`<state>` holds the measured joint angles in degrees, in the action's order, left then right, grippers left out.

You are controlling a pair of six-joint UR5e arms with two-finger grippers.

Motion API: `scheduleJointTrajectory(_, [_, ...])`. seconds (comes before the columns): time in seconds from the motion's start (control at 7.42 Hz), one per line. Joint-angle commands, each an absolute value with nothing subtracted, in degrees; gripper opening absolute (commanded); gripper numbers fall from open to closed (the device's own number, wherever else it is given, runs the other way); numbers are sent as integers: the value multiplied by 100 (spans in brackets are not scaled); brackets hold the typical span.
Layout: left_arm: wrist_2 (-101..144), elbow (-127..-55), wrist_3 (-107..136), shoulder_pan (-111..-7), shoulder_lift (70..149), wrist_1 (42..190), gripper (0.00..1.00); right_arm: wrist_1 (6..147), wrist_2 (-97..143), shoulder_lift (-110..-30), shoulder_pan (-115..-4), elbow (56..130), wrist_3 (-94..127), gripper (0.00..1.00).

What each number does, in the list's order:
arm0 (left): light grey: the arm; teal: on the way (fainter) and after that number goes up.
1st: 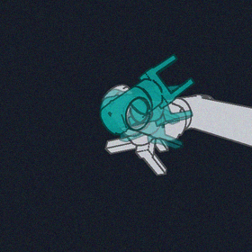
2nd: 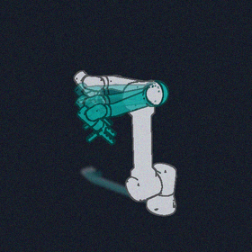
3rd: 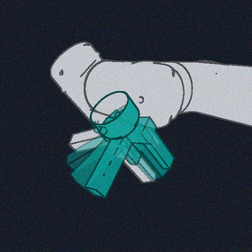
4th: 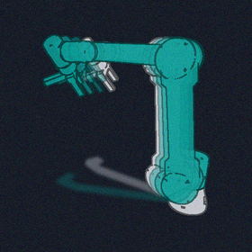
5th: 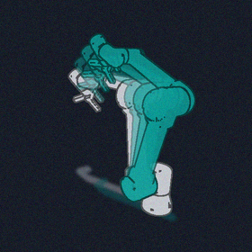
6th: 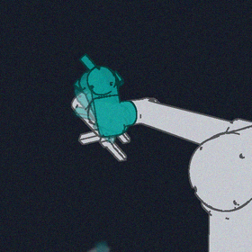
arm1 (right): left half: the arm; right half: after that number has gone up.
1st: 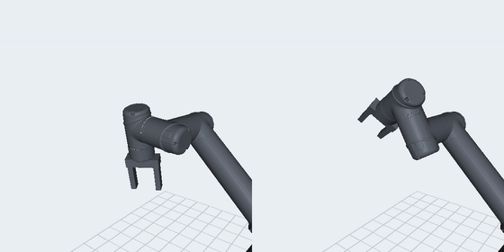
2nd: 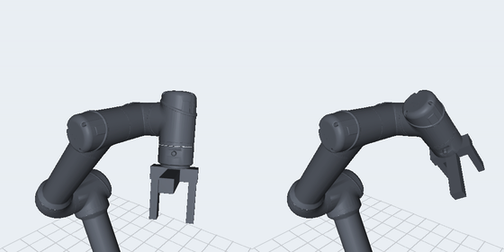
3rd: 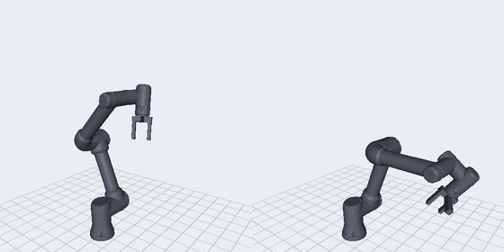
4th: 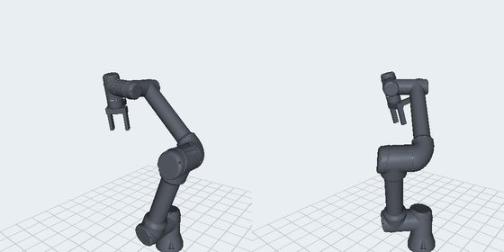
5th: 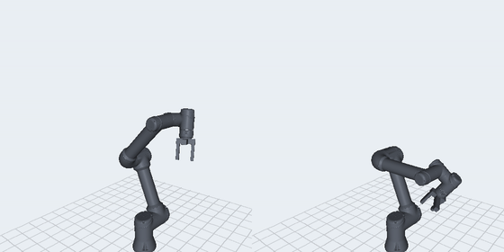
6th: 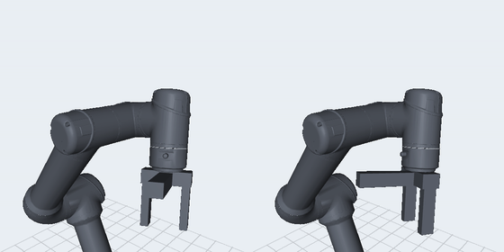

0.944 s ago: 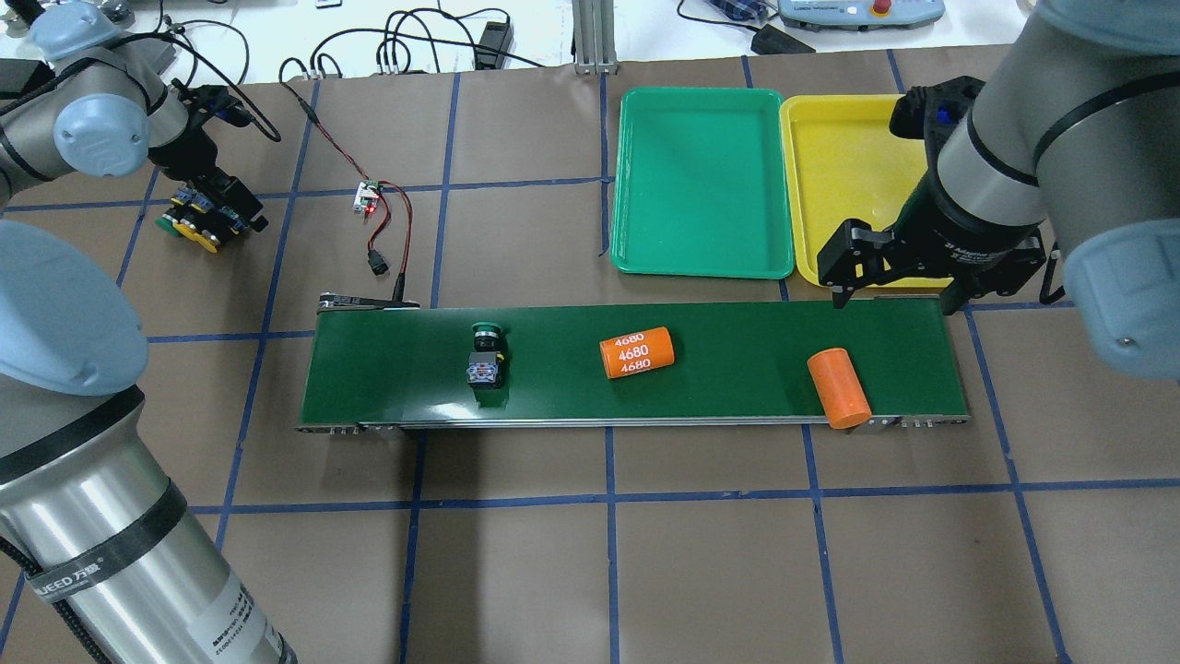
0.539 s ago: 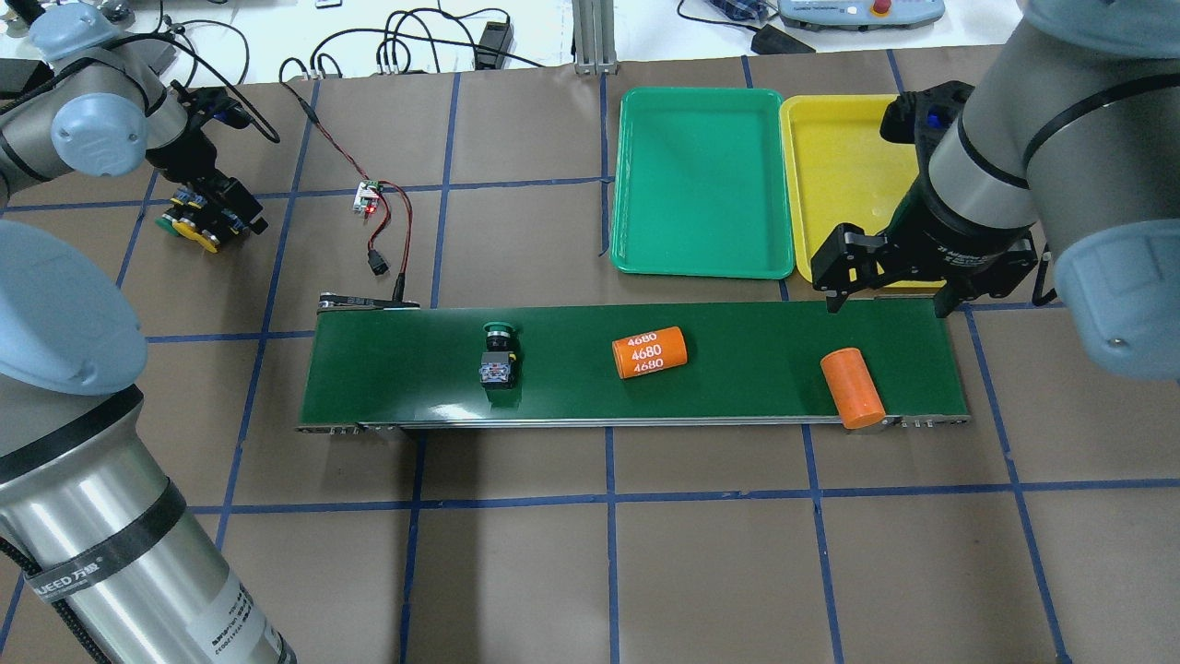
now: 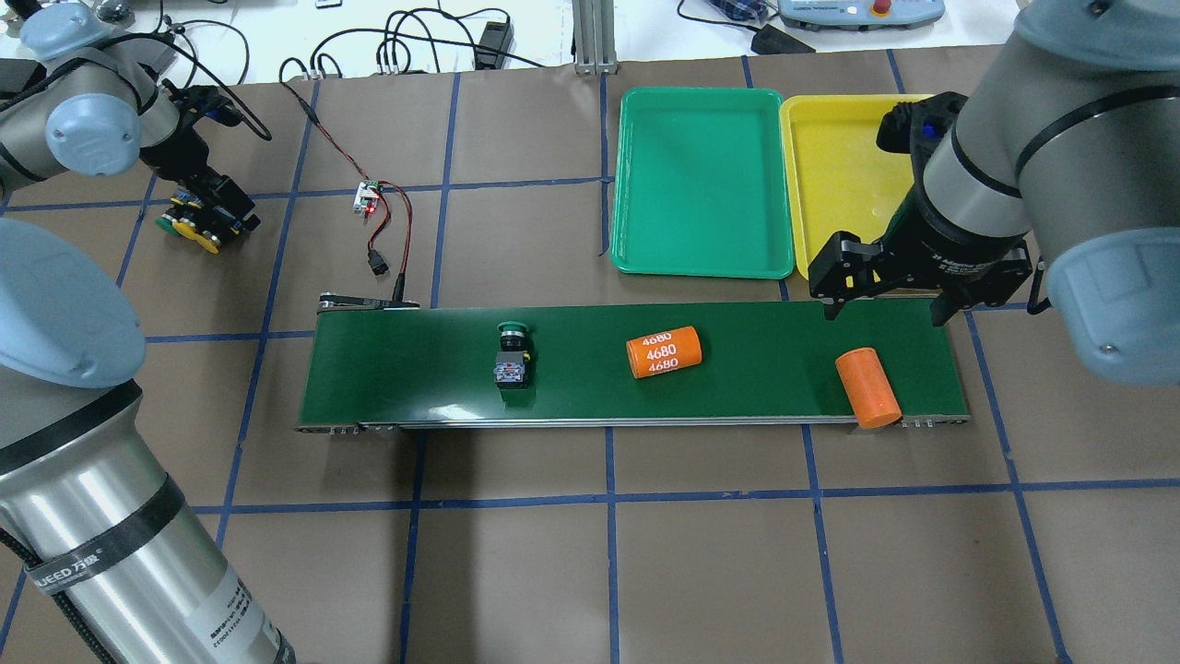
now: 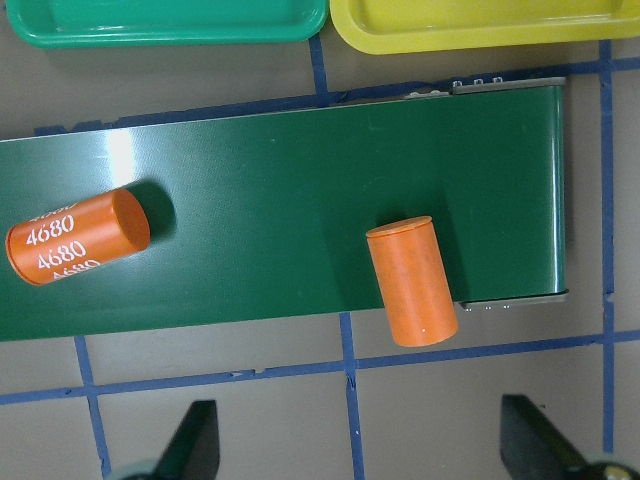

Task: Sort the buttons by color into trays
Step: 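Grasp the clear button block with the left gripper while right gripper lowers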

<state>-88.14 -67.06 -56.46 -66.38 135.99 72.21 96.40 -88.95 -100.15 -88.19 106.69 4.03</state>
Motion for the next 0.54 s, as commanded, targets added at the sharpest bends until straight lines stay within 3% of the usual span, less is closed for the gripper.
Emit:
scheduleJointTrajectory(0.0, [-8816,-6583,-5651,-6636,13623,7269,100,9633,-8895,-10011,-8815,10679,413,100])
scheduleJointTrajectory(0.4, [-8807,-6644,-5608,-6644,13702,7277,100,9624,-8886,-10011,-8824,10679,352,100])
